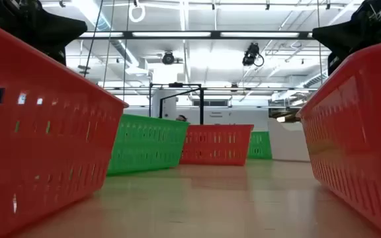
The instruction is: Stack baskets on shelf by color
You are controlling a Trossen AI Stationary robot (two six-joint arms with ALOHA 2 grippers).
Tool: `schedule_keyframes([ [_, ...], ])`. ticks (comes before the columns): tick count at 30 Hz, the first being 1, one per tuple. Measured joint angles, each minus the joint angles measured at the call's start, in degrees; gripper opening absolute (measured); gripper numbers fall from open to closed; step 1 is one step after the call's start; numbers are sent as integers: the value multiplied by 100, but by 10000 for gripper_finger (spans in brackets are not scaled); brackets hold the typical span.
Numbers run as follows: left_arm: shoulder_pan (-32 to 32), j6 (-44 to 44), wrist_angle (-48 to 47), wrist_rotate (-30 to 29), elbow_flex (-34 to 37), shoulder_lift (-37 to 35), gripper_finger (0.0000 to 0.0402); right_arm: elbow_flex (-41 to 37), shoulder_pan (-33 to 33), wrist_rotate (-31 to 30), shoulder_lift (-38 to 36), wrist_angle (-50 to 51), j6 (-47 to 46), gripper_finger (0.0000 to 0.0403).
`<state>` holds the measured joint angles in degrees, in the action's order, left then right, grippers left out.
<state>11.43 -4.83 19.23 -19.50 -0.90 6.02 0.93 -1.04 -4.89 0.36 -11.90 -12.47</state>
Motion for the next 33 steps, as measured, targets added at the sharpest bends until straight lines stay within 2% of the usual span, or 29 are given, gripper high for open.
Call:
schedule_keyframes([
  [9, 1, 1, 2, -1, 1, 0, 28, 0, 0, 2, 0, 0, 1, 14],
  [33, -1, 1, 2, -1, 1, 0, 29, 1, 0, 2, 0, -2, 1, 14],
])
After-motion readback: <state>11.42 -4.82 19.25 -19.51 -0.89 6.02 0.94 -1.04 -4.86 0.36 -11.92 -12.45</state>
